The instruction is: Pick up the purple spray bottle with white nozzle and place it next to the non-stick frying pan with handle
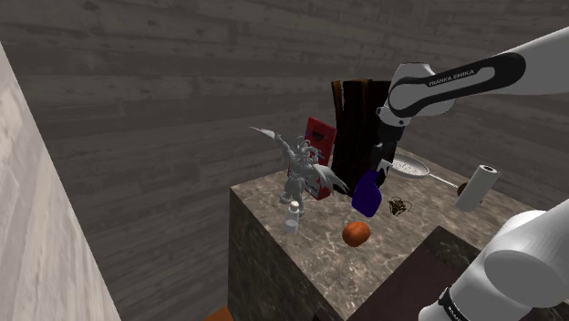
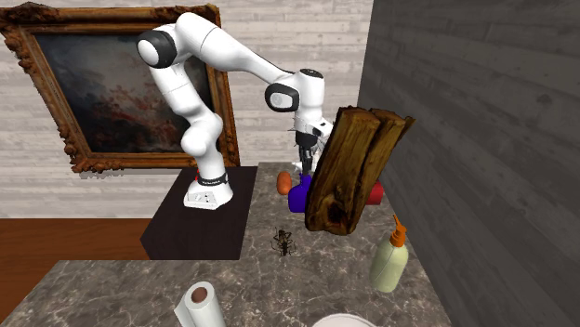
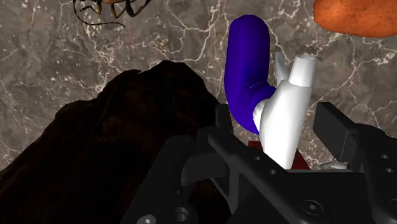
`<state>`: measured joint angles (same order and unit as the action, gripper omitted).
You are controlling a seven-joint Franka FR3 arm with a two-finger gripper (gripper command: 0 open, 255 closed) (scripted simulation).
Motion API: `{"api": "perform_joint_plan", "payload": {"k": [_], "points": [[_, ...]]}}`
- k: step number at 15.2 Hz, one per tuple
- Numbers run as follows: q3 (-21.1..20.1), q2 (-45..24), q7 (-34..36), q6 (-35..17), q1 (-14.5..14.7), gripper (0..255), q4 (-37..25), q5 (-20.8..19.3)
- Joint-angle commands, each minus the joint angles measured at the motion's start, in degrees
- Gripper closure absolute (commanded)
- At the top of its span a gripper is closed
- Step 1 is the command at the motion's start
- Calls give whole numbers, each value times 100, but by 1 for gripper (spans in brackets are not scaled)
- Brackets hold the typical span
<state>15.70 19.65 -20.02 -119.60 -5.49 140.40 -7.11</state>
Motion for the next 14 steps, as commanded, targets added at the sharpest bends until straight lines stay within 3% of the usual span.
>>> {"api": "perform_joint_plan", "payload": {"k": [1,9,14], "points": [[0,0,0,0,0,255,0,0],[0,0,0,-1,0,255,1,0],[-41,153,8,416,2,255,-265,1]]}}
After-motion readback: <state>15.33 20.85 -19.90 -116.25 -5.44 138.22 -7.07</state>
